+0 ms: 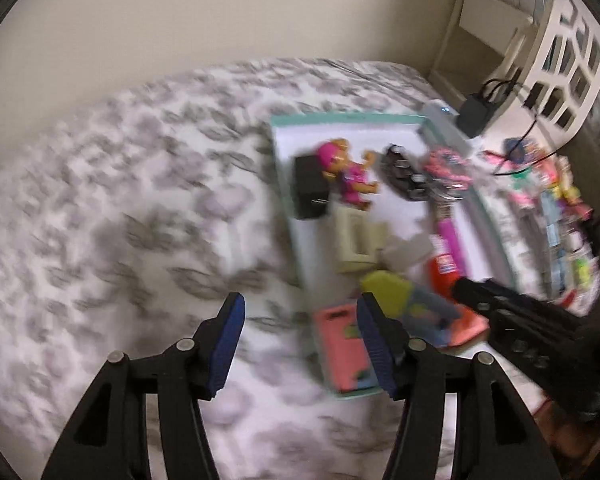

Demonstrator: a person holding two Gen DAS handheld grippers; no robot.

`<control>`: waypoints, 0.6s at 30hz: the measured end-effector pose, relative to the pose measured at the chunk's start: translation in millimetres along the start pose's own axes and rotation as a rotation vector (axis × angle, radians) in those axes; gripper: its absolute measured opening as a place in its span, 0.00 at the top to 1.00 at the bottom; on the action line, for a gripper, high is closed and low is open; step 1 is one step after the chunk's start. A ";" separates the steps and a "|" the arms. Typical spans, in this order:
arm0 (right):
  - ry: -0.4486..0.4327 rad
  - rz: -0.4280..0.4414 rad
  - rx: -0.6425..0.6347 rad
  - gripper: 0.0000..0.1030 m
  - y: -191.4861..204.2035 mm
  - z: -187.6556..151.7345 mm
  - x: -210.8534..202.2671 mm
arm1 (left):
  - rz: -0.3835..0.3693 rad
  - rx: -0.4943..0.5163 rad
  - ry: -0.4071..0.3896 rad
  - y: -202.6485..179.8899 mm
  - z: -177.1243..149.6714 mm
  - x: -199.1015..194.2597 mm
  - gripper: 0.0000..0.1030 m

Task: Organize rigid objects
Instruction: 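Open both tools to drop the toy knives into the tray and withdraw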

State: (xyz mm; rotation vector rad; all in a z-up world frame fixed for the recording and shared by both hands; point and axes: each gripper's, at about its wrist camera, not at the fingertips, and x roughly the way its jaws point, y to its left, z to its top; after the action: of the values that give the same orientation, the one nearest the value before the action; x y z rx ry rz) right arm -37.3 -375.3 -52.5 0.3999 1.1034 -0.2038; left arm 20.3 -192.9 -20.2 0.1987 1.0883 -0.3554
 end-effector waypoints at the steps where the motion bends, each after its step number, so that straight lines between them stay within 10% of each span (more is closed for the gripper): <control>1: -0.007 -0.008 -0.014 0.48 3.7 -2.5 -2.2 | 0.028 0.004 -0.008 3.4 -0.8 -1.4 0.42; 11: -0.053 -0.052 -0.193 0.03 52.1 -32.3 -19.9 | 0.168 -0.047 -0.043 45.2 -23.1 -19.5 0.41; 18: -0.133 -0.066 -0.207 0.00 62.4 -40.8 -42.8 | 0.129 -0.114 -0.037 63.8 -35.4 -30.8 0.41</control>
State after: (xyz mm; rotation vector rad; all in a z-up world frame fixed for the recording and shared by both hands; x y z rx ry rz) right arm -67.7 -303.3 -16.7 0.1622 0.9961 -0.1701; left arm 2.3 -116.5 -9.9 0.1591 1.0500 -0.1807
